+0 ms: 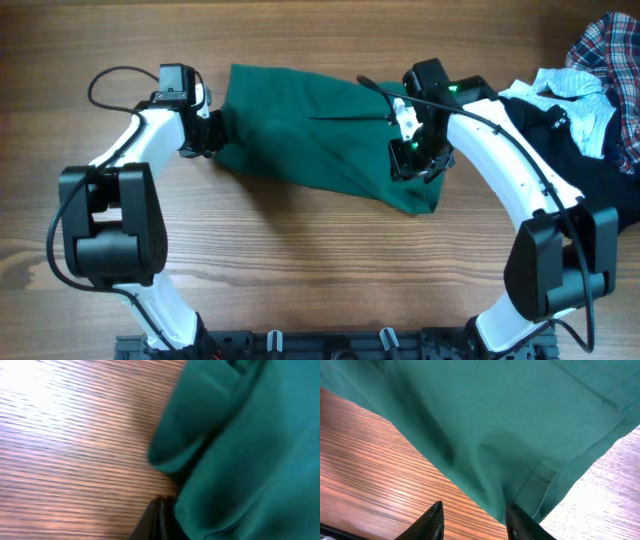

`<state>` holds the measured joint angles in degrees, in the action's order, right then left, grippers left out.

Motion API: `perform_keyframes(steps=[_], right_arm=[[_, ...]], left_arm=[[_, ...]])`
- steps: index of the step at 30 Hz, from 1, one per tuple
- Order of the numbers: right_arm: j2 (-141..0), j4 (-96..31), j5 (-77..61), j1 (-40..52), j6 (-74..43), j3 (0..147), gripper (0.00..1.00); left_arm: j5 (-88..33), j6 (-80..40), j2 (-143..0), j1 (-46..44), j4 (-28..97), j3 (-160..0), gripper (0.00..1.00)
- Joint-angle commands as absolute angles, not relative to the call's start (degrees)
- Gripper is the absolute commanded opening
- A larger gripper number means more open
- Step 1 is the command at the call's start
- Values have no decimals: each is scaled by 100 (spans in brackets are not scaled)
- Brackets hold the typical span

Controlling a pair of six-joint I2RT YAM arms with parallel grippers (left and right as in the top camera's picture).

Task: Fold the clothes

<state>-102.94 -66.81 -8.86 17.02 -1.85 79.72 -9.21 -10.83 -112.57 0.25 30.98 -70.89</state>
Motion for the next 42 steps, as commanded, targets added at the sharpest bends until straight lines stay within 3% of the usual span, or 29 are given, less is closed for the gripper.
perform_keyframes(steps=[1, 10, 22, 33, 39, 42], right_arm=[[-10339, -6521, -676, 1730, -40, 7677, 43], [-10333, -6163, -242, 1728, -1085, 7194, 41], [-10324, -6412, 3, 1723, -2615, 7199, 41], [-10326, -6711, 196, 1675, -2967, 7199, 41], [-10328, -6532, 99, 1675, -3015, 7157, 29], [-10328, -6410, -14, 1675, -3017, 7057, 29]], left_arm=[[-1092, -1092, -11183, -93, 3081, -7203, 4], [-1090, -1070, -10374, -152, 3183, -7203, 4], [-869, -1048, -10600, -574, 3210, -7201, 4], [-827, -1026, -10873, -587, 3301, -7201, 4], [-823, -939, -10873, -589, 3326, -7201, 4], [-825, -939, -10879, -589, 3343, -7201, 4]])
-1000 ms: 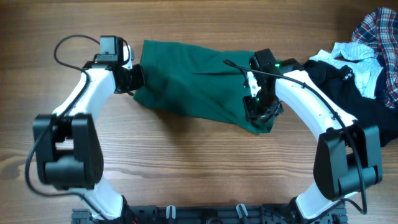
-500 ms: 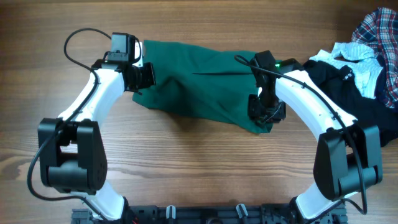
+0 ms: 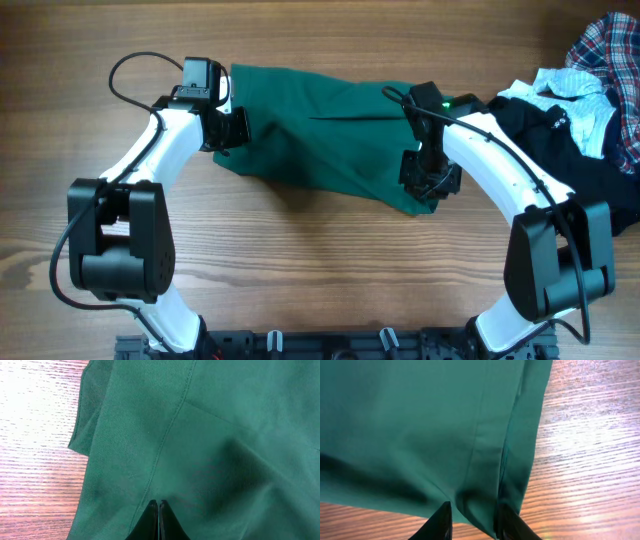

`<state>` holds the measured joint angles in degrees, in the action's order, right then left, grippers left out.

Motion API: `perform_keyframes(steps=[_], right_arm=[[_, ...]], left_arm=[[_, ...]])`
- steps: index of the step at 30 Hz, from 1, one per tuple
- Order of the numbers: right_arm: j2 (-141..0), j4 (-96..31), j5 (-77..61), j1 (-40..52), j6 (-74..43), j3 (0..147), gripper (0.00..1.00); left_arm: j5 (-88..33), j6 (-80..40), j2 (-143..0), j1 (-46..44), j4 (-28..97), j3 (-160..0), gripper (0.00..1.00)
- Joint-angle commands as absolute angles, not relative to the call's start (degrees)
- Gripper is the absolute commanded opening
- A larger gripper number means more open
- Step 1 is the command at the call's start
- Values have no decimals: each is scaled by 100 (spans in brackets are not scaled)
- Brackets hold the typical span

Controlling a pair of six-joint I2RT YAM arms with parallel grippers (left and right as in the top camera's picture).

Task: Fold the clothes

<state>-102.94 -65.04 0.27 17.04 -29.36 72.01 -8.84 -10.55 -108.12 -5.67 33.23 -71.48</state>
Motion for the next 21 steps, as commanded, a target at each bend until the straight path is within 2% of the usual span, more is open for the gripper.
perform_keyframes(steps=[1, 14, 21], right_arm=[[-10328, -6370, -34, 1675, -3011, 7008, 28], [-10328, -5874, -307, 1675, -2882, 6700, 4], [-10328, -5780, -401, 1675, -2867, 6700, 4]], left_arm=[[-825, -939, -10879, -589, 3345, -7199, 4], [-829, -943, -11244, -591, 3332, -7188, 4], [-832, -943, -11587, -591, 3304, -7188, 4]])
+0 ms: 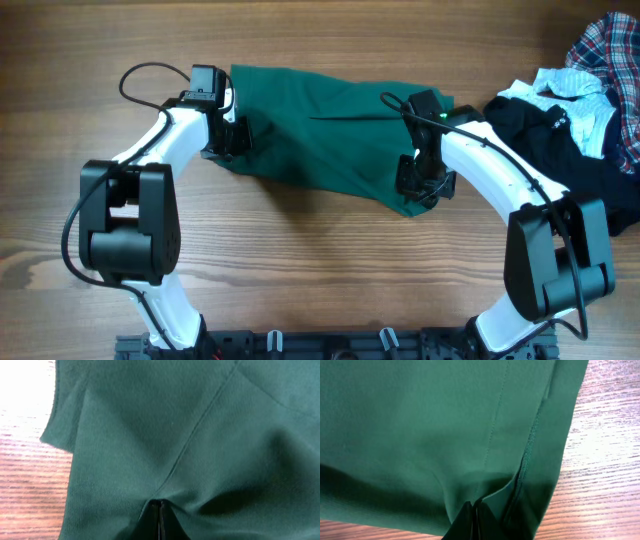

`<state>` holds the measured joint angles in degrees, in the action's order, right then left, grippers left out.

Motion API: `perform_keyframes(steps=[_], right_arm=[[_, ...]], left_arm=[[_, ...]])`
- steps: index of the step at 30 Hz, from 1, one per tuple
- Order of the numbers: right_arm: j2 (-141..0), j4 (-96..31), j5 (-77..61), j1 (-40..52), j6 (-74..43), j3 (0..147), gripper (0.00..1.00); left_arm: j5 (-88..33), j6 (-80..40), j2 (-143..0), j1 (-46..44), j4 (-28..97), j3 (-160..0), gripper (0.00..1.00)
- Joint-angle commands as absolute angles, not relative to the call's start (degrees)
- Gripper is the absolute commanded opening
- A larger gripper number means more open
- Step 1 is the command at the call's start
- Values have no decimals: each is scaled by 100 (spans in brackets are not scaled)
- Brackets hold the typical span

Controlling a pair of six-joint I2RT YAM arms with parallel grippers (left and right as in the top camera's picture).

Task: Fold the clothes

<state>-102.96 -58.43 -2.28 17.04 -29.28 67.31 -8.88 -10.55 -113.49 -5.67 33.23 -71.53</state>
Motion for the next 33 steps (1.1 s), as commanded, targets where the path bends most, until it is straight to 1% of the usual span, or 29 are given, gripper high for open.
perform_keyframes(steps=[1, 7, 9, 17, 18, 20, 21, 22, 24, 25, 27, 30, 33], right_arm=[[-10328, -5756, -425, 1675, -2867, 6700, 4], [-10328, -5371, -432, 1608, -2869, 6729, 4], [-10326, -5146, -429, 1284, -2853, 6783, 4], [-10326, -4906, -462, 484, -2657, 6792, 5], [-10328, -5037, -856, 421, -2141, 6792, 4], [-10328, -5288, -993, 440, -2016, 6792, 4], [-10328, -5387, -1083, 445, -1925, 6792, 7], [-10328, -5553, -1304, 454, -1737, 6792, 23], [-10326, -5824, -1623, 454, -1466, 6792, 39], [-10326, -5927, -1693, 454, -1391, 6792, 42], [-10296, -6132, -1874, 451, -1269, 6792, 54], [-10160, -6213, -2084, 451, -1173, 6792, 61], [-10033, -6215, -2167, 454, -1181, 6792, 63]], left_arm=[[-834, -943, -11611, -591, 3299, -7188, 4], [-829, -943, -11703, -591, 3295, -7188, 4], [-829, -943, -11703, -591, 3297, -7188, 4], [-832, -943, -11703, -607, 3295, -7188, 4], [-832, -945, -11703, -617, 3297, -7188, 4], [-829, -943, -11703, -620, 3297, -7188, 4], [-832, -945, -11703, -620, 3297, -7188, 4], [-832, -945, -11703, -624, 3301, -7188, 4], [-829, -943, -11703, -628, 3312, -7188, 4], [-832, -943, -11703, -628, 3317, -7188, 4], [-829, -943, -11703, -628, 3321, -7188, 4], [-829, -943, -11703, -628, 3321, -7188, 4], [-829, -943, -11703, -628, 3319, -7188, 4]])
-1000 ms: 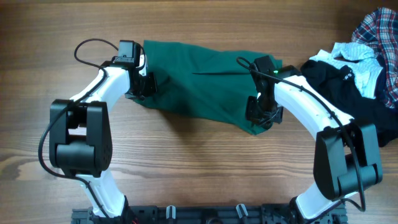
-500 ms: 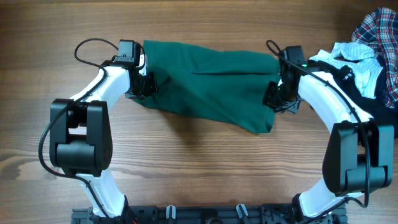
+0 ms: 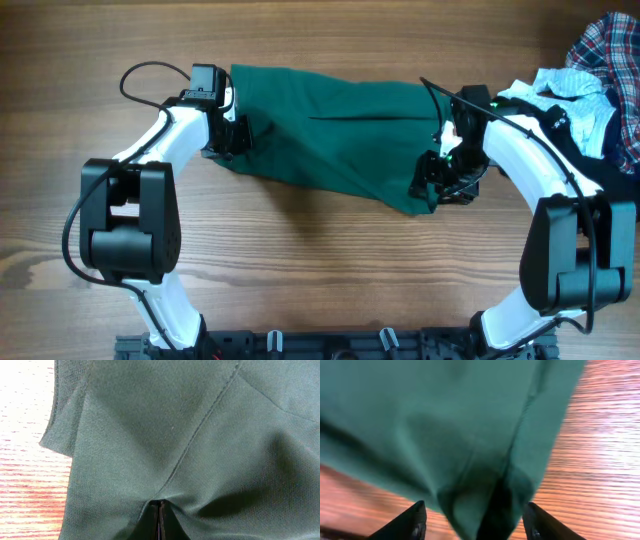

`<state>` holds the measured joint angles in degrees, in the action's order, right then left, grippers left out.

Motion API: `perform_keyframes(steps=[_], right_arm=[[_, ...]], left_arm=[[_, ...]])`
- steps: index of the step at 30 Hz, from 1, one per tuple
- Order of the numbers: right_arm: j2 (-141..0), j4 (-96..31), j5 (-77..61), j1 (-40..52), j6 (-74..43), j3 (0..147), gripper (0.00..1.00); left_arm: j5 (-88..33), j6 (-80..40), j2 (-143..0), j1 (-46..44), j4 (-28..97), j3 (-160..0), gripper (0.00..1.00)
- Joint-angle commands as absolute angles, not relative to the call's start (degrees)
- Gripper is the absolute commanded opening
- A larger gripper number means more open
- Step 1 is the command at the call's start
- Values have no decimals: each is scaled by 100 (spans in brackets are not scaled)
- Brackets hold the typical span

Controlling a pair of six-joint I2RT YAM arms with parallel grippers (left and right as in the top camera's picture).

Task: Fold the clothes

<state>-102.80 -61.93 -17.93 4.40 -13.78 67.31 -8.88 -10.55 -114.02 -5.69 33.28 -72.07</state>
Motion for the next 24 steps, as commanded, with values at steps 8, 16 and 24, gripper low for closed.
perform_keyframes(steps=[8, 16, 24], right_arm=[[-10029, -5975, -2261, 550, -1205, 6600, 60], [-10029, -5527, -2473, 580, -1210, 6158, 38], [-10029, -5393, -2469, 648, -1219, 6147, 4]], left_arm=[[-829, -943, -11703, -628, 3319, -7188, 4], [-829, -943, -11703, -628, 3319, -7188, 4], [-829, -943, -11703, -628, 3319, -7188, 4]])
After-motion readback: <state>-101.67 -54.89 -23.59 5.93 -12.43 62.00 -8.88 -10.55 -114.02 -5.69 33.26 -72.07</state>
